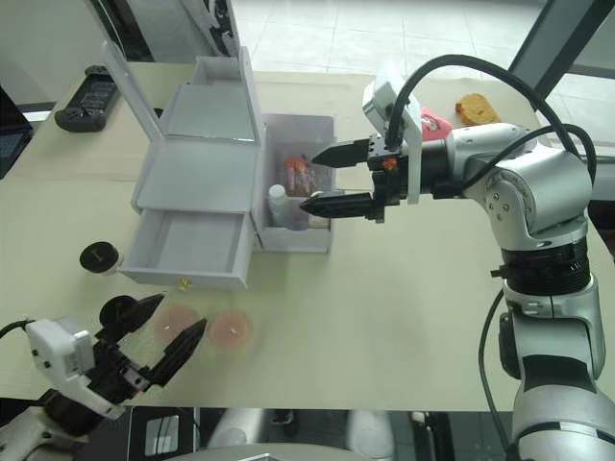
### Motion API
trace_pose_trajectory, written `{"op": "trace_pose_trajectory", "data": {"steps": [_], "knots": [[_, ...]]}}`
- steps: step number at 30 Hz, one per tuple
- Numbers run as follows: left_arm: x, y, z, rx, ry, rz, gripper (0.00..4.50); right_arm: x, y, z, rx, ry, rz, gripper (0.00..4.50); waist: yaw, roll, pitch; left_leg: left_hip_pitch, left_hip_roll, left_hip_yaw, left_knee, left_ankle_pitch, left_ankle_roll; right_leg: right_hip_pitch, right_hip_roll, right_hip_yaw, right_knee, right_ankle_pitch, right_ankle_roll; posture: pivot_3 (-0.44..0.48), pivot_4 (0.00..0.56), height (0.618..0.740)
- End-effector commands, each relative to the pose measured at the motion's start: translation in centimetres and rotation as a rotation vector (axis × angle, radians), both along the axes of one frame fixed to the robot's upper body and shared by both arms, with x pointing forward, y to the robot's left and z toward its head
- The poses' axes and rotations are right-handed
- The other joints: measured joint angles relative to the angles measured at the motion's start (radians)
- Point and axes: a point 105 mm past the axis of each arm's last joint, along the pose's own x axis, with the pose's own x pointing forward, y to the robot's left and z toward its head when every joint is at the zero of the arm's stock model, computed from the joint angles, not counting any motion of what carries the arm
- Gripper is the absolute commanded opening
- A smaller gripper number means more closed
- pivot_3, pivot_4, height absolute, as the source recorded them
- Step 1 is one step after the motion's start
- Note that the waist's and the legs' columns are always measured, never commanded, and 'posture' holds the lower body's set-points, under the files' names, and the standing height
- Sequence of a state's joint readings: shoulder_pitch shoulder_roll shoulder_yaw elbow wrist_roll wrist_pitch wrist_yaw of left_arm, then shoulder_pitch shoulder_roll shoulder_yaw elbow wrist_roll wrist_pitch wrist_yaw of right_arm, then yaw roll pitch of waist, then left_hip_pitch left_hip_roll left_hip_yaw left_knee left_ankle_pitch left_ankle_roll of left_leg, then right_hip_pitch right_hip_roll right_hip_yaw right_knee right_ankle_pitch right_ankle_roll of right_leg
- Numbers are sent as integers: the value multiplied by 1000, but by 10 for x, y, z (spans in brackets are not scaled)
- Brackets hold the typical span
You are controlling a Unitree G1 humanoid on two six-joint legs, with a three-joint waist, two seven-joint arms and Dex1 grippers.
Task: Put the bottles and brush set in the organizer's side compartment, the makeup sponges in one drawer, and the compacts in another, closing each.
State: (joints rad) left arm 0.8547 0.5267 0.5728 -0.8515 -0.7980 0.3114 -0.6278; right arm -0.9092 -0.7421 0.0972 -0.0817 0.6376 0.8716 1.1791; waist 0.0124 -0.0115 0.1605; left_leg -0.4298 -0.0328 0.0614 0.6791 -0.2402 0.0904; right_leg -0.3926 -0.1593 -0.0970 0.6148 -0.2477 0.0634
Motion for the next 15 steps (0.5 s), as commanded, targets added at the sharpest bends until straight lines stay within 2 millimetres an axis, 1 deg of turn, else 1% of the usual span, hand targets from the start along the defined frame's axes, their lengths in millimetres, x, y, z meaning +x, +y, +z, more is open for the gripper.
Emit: {"op": "trace_pose_trajectory", "data": {"steps": [1, 3, 5, 7, 10, 12, 15], "knots": [[-4, 53, 19, 7, -17, 54, 4457, 1, -23, 18, 102, -63, -4, 4500, 2, 0, 0, 0, 0, 0, 0, 0, 0, 0, 1, 0, 0, 0, 0, 0, 150, 740], [3, 84, 34, 48, -40, 88, 4457, 6, -44, 13, 130, -55, -42, 4500, 5, 0, 0, 0, 0, 0, 1, 0, 0, 0, 2, 0, 0, 0, 0, 0, 150, 740], [12, 107, 50, 89, -68, 108, 4457, 13, -67, 1, 95, -91, -109, 4500, 9, 0, 0, 0, -1, -1, 1, 0, 0, 1, 2, -1, 0, 0, 0, 0, 150, 740], [22, 121, 60, 144, -79, 119, 4457, 16, -86, -12, 69, -104, -163, 4500, 10, 0, 0, 0, -2, 0, 1, 1, -1, 2, 5, 1, 0, 0, 0, 0, 150, 740], [38, 141, 73, 209, -74, 134, 4457, 21, -117, -29, 122, -23, -269, 4500, -2, 0, 0, 2, -2, 1, 0, 1, -2, 3, 6, 2, 0, 0, 1, 0, 150, 740], [45, 151, 79, 243, -66, 121, 4457, 24, -138, -42, 122, 7, -344, 4500, -7, 0, 0, 3, -1, 3, -1, 2, -3, 4, 7, 2, 1, 0, 1, 0, 150, 740], [51, 174, 82, 292, -52, 146, 4457, 20, -157, -59, 46, 9, -397, 4500, -17, 1, 0, 4, 0, 5, -4, 3, -5, 4, 8, 4, 2, 0, 0, 0, 150, 740]]}}
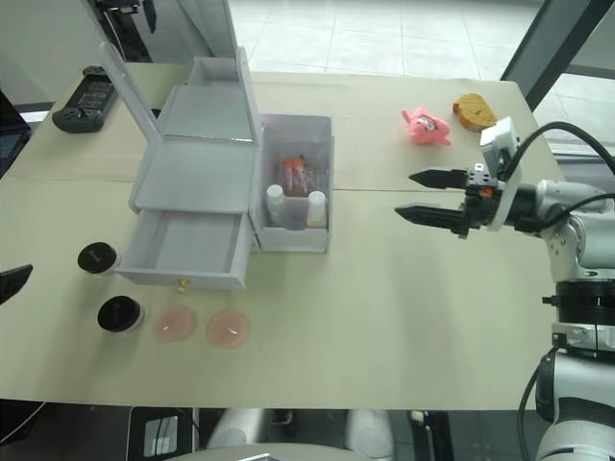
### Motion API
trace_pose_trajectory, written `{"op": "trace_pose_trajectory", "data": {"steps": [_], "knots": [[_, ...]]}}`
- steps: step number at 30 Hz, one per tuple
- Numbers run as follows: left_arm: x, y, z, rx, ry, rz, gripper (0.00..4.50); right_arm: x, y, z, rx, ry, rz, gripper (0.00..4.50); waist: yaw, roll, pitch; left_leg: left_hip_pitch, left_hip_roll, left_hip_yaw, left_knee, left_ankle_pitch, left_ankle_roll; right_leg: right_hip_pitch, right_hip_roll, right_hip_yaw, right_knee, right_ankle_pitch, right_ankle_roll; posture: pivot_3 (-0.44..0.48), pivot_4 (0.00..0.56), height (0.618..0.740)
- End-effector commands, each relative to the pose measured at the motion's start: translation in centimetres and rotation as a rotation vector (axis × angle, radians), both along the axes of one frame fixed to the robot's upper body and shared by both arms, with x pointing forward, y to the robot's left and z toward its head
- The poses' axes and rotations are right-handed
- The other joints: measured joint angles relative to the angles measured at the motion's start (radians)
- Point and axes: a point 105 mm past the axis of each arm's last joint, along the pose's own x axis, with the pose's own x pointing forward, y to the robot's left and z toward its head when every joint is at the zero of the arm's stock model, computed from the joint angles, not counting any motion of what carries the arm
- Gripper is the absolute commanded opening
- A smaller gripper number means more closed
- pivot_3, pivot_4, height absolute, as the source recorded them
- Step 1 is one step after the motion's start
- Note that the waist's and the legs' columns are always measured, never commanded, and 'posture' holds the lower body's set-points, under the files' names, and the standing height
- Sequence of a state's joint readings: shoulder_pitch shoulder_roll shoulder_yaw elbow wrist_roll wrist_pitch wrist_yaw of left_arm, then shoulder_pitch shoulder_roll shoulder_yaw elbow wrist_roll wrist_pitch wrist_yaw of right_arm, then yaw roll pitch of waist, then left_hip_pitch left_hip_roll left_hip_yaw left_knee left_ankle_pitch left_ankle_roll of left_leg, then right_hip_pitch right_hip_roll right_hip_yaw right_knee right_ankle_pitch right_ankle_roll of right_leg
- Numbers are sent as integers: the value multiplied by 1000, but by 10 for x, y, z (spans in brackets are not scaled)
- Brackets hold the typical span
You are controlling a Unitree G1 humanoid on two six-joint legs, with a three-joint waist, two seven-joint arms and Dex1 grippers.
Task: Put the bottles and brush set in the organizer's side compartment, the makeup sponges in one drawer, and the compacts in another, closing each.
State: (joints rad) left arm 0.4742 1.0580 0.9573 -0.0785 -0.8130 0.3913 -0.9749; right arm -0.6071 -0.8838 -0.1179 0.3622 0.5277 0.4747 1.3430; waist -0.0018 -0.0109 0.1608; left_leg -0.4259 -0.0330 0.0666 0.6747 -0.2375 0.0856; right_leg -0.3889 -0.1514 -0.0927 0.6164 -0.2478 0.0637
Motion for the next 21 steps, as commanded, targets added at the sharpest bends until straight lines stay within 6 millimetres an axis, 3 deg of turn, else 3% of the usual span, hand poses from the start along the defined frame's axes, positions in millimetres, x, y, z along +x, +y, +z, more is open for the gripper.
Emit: {"op": "trace_pose_trajectory", "data": {"steps": [1, 5, 7, 10, 13, 18, 21], "knots": [[0, 33, 2, 40, 4, 68, 4457, -4, -21, 2, -63, -57, -53, 4500, -8, 0, 0, 0, 1, 0, -1, 0, -1, 0, 0, 0, 0, 0, 0, 0, 150, 740], [1, 59, 5, 53, -10, 118, 4457, -2, -33, 1, -34, -59, -120, 4500, -24, 1, 0, 2, 6, 4, -3, 1, -4, 0, 3, 1, 2, 0, -3, 0, 150, 740], [3, 61, 5, 62, -12, 109, 4457, -2, -32, 1, -36, -60, -120, 4500, -25, 1, 0, 3, 7, 4, -4, 1, -5, -1, 3, 1, 2, -1, -3, 0, 150, 740], [8, 53, 9, 29, -24, 62, 4457, 1, -16, 8, -15, -61, -78, 4500, -21, 1, 0, 3, 9, 4, -4, 0, -6, -1, 2, 1, 2, 0, -3, 0, 150, 740], [4, 33, 0, -30, 51, -32, 4457, -1, 18, 20, -30, -68, 45, 4500, -24, 1, 0, 3, 11, 4, -4, -4, -14, -2, 0, 2, 2, 0, -4, 0, 150, 740], [-31, -14, -19, -93, 207, -194, 4457, -22, 86, 59, -23, -86, 321, 4500, -42, 1, 1, 1, 13, 4, -5, -6, -16, -6, -4, 3, 4, 1, -5, 0, 150, 740], [-44, -41, -26, -117, 239, -245, 4457, -39, 111, 74, -35, -87, 445, 4500, -37, 1, 1, 1, 13, 5, -5, -6, -17, -10, -9, 1, 8, 0, -6, 0, 150, 740]]}}
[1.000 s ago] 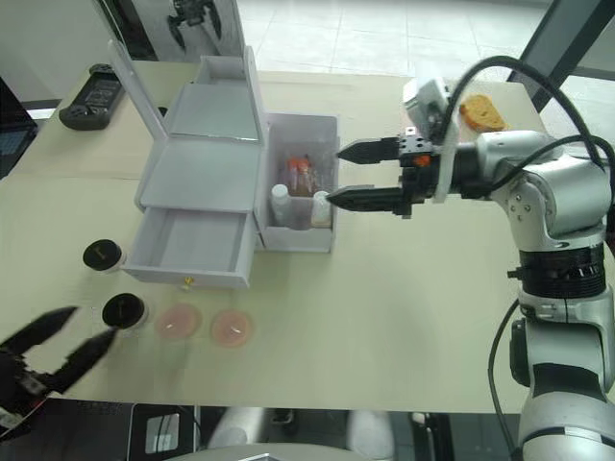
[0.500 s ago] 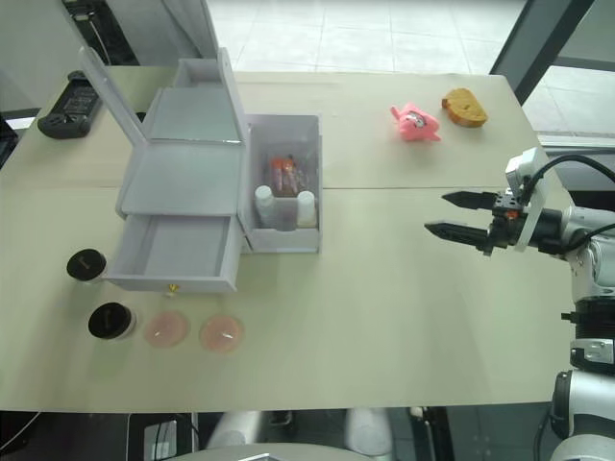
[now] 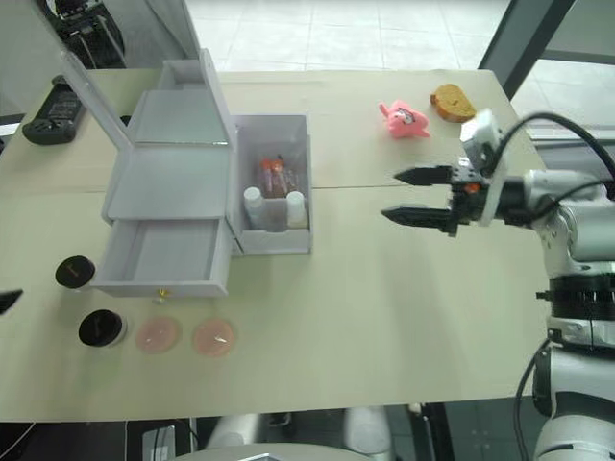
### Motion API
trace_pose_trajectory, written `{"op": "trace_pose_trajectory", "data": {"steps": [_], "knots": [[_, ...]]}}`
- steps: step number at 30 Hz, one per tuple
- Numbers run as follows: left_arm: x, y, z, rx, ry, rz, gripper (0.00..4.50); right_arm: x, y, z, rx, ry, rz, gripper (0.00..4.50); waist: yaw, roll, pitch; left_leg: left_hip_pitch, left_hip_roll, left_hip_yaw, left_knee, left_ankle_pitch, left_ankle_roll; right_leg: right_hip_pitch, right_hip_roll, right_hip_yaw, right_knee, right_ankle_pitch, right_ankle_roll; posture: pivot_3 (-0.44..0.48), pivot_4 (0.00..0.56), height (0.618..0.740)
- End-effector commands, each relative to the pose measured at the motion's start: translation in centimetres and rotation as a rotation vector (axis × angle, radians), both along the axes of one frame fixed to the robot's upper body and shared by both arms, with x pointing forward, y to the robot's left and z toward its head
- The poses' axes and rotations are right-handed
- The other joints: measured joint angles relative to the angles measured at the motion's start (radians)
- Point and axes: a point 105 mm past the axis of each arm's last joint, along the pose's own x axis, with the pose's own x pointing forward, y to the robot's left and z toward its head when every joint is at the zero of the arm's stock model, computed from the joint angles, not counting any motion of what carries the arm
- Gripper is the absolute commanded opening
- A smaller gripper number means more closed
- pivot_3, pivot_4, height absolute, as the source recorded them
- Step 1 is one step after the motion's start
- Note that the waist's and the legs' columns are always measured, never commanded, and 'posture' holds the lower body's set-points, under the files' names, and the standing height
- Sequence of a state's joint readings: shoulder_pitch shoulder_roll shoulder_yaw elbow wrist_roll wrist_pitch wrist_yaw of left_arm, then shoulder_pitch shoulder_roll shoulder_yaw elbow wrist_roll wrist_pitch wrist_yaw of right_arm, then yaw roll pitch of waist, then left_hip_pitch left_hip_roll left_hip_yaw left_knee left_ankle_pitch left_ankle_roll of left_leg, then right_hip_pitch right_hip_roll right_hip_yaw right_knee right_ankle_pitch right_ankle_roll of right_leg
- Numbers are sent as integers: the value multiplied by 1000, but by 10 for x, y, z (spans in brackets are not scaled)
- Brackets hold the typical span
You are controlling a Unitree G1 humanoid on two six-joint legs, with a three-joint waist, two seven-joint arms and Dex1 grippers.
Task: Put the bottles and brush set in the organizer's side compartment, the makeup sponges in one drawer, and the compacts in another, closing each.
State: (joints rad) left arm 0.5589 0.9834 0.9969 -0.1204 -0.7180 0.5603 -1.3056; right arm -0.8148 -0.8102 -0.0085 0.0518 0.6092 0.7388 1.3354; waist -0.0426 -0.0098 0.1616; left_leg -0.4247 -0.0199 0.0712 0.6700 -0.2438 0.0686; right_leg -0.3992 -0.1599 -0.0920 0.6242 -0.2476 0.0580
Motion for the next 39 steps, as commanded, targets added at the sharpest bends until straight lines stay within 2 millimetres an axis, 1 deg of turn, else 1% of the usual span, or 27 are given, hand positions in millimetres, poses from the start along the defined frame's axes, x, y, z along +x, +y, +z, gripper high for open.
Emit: {"op": "trace_pose_trajectory", "data": {"steps": [1, 2, 4, 6, 7, 8, 10, 11, 13, 16, 18, 23, 26, 31, 32, 36, 39], "knots": [[-9, -37, 10, -23, -38, -83, 4457, -28, 26, 20, -24, -7, 166, 4500, 10, 0, 0, 0, 0, 0, 0, 0, 0, -4, -2, -1, 0, 0, -1, 0, 150, 740], [-11, -53, 5, -38, -31, -111, 4457, -35, 33, 23, -40, -5, 216, 4500, 16, 0, 0, 0, -1, -1, 0, 0, 0, -4, -3, -1, 0, 0, -1, 0, 150, 740], [-16, -77, -2, -66, -17, -154, 4457, -45, 41, 27, -58, -7, 275, 4500, 30, 0, 0, 0, -1, 0, 1, -1, 0, -3, -5, 0, 0, 0, -1, 0, 150, 740], [-18, -106, -9, -118, -28, -186, 4457, -55, 47, 30, -75, -9, 327, 4500, 37, 0, 0, 0, -1, -1, 3, -2, 1, -2, -5, 0, 0, 0, -2, 0, 150, 740], [-19, -116, -11, -134, -35, -192, 4457, -58, 49, 31, -81, -8, 342, 4500, 41, 0, 0, -1, -2, 0, 5, -2, 2, -2, -5, 1, 0, 0, -2, 0, 150, 740], [-21, -128, -20, -121, -24, -213, 4457, -60, 50, 30, -102, -18, 352, 4500, 43, 0, 0, -1, -2, 0, 6, -3, 2, -2, -5, 1, 0, 0, -2, 0, 150, 740], [-27, -147, -40, -87, 21, -235, 4457, -63, 51, 27, -138, -27, 357, 4500, 44, -1, -1, -1, -2, 0, 7, -3, 3, -1, -5, 1, 0, 0, -2, 0, 150, 740], [-29, -156, -45, -100, 24, -231, 4457, -64, 52, 25, -154, -29, 355, 4500, 44, -1, -1, -1, -2, 0, 7, -3, 3, -1, -5, 1, 0, 0, -2, 0, 150, 740], [-25, -166, -47, -167, -9, -172, 4457, -65, 51, 22, -178, -26, 352, 4500, 45, -1, -1, -1, -3, 2, 7, -3, 4, 3, -5, 2, 0, 0, -2, 0, 150, 740], [-22, -175, -57, -144, -29, -136, 4457, -65, 50, 18, -209, -30, 347, 4500, 50, -1, -1, -1, -2, 1, 8, -3, 5, 3, -4, 1, 0, 0, -2, 0, 150, 740], [-20, -178, -68, -94, -29, -118, 4457, -65, 49, 15, -219, -30, 337, 4500, 53, -1, -1, -1, -2, 2, 9, -4, 7, 5, -4, 1, 0, 0, -3, 0, 150, 740], [-12, -189, -95, -35, -29, -57, 4457, -60, 44, 9, -243, -39, 302, 4500, 55, -1, -1, 0, -2, 2, 10, -5, 20, 6, -3, -3, -1, 0, -2, 0, 150, 740], [-8, -191, -107, -6, -26, -23, 4457, -60, 44, 11, -240, -45, 294, 4500, 55, -1, -1, 0, -2, 2, 10, -6, 22, 6, -3, -3, -1, 0, -2, 0, 150, 740], [2, -185, -119, 71, -47, 24, 4457, -61, 43, 14, -234, -50, 286, 4500, 56, -1, -1, 0, -2, 1, 10, -7, 22, 6, -3, -4, -1, 0, -2, 0, 150, 740], [3, -188, -120, 67, -50, 19, 4457, -61, 43, 14, -231, -52, 284, 4500, 56, -1, -1, 0, -2, 1, 10, -7, 22, 6, -3, -4, -1, 0, -2, 0, 150, 740], [15, -194, -117, 57, -72, 15, 4457, -61, 43, 16, -231, -59, 274, 4500, 58, -1, -1, 0, -2, 1, 10, -7, 21, 5, -3, -4, -1, 0, -2, 0, 150, 740], [19, -196, -114, 71, -77, 9, 4457, -62, 44, 16, -230, -64, 271, 4500, 57, -1, -1, 0, -2, 1, 11, -7, 21, 5, -3, -4, -1, 0, -2, 0, 150, 740]]}}
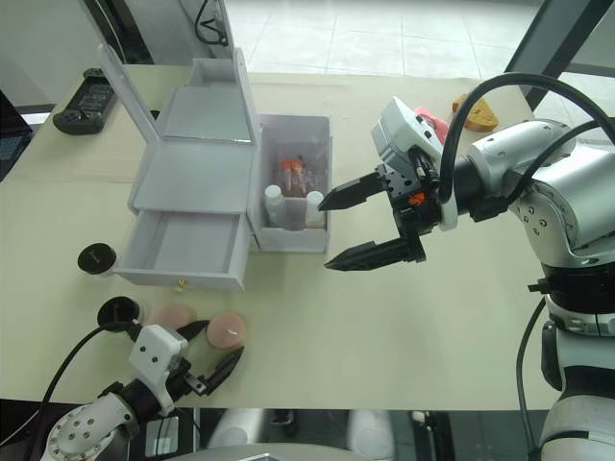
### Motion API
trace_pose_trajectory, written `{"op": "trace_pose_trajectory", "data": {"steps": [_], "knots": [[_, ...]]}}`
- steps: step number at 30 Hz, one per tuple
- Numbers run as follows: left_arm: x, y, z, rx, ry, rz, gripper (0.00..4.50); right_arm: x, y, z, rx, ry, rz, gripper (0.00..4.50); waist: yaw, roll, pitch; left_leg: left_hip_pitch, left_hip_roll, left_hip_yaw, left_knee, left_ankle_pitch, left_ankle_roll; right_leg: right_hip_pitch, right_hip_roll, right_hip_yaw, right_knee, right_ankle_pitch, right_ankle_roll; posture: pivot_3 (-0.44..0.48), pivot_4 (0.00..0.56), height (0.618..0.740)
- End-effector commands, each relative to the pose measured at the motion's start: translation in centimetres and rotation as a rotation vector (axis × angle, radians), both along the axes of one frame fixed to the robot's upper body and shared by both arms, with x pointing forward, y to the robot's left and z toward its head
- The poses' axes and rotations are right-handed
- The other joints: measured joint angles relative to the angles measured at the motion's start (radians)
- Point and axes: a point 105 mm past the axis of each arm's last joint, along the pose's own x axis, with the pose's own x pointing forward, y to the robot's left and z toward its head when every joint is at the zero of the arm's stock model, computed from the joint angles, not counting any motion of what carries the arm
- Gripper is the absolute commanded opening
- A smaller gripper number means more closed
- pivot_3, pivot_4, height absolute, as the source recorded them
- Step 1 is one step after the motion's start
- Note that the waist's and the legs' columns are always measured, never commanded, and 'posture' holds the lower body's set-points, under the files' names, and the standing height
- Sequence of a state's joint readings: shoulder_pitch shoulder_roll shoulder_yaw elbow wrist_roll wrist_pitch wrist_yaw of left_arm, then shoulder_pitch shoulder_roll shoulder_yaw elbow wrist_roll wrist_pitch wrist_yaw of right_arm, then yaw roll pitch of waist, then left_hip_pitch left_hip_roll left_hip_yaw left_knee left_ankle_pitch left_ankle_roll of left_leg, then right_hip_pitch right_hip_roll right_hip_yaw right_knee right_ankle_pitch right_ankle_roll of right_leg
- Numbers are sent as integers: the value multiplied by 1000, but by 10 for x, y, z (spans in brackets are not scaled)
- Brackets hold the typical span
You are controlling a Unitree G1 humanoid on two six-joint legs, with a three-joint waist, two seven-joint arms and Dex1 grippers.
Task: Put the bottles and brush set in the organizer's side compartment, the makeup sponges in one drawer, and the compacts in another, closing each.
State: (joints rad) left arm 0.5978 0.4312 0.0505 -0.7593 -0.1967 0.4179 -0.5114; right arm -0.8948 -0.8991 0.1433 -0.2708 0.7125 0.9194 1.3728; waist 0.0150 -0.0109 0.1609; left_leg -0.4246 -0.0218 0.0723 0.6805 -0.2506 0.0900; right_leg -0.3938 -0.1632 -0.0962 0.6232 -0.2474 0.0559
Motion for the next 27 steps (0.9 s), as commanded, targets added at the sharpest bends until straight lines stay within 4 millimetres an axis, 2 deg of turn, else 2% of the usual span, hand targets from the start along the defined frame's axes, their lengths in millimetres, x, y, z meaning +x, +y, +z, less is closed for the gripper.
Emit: {"op": "trace_pose_trajectory", "data": {"steps": [1, 4, 5, 9, 14, 19, 24, 27], "knots": [[1, -2, 2, 22, 2, -5, 4457, -7, 0, 13, 19, -61, 11, 4500, -2, 0, 0, 0, 0, 0, 0, 0, 0, 1, 0, 0, 0, 0, 0, 0, 150, 740], [2, -3, 2, 31, 17, -17, 4457, -9, 1, 14, 25, -60, 9, 4500, -1, 0, 0, 0, 0, 0, 0, 1, 0, 1, 0, 0, 0, 0, 0, 0, 150, 740], [2, -3, 1, 37, 23, -28, 4069, -8, 1, 14, 26, -62, 4, 4500, -1, 0, 0, 0, 0, 0, 0, 1, 0, 1, 0, -1, 0, 0, 0, 0, 150, 740], [2, -4, 0, 70, 31, -63, 3006, -8, 1, 14, 27, -65, -2, 4500, 0, 0, 0, 1, 0, 0, 0, 0, -1, 1, 0, -1, 0, 0, 0, 0, 150, 740], [-1, 0, 2, 104, 13, -131, 2977, -7, 3, 13, 32, -63, 4, 4500, -1, 0, 0, 1, 0, 0, 0, 3, -5, 2, 0, -1, 0, 0, 0, 0, 150, 740], [-28, 2, 28, 70, 21, -326, 2977, -6, 5, 13, 38, -62, 16, 4500, -5, 0, 0, 0, 0, 0, 0, 3, -6, 0, 0, 0, -1, 0, 0, 0, 150, 740], [-45, 21, 94, -51, 29, -531, 2977, -3, 9, 14, 48, -66, 36, 4500, -1, 1, 1, 0, 1, -1, 0, 1, -11, -5, 0, 0, 0, 0, 0, 0, 150, 740], [-50, 29, 125, -76, 61, -610, 2977, -2, 9, 15, 54, -70, 39, 4500, -5, 1, 1, -1, 1, -2, 1, 2, -14, -5, 1, -1, 0, -1, 0, 0, 150, 740]]}}
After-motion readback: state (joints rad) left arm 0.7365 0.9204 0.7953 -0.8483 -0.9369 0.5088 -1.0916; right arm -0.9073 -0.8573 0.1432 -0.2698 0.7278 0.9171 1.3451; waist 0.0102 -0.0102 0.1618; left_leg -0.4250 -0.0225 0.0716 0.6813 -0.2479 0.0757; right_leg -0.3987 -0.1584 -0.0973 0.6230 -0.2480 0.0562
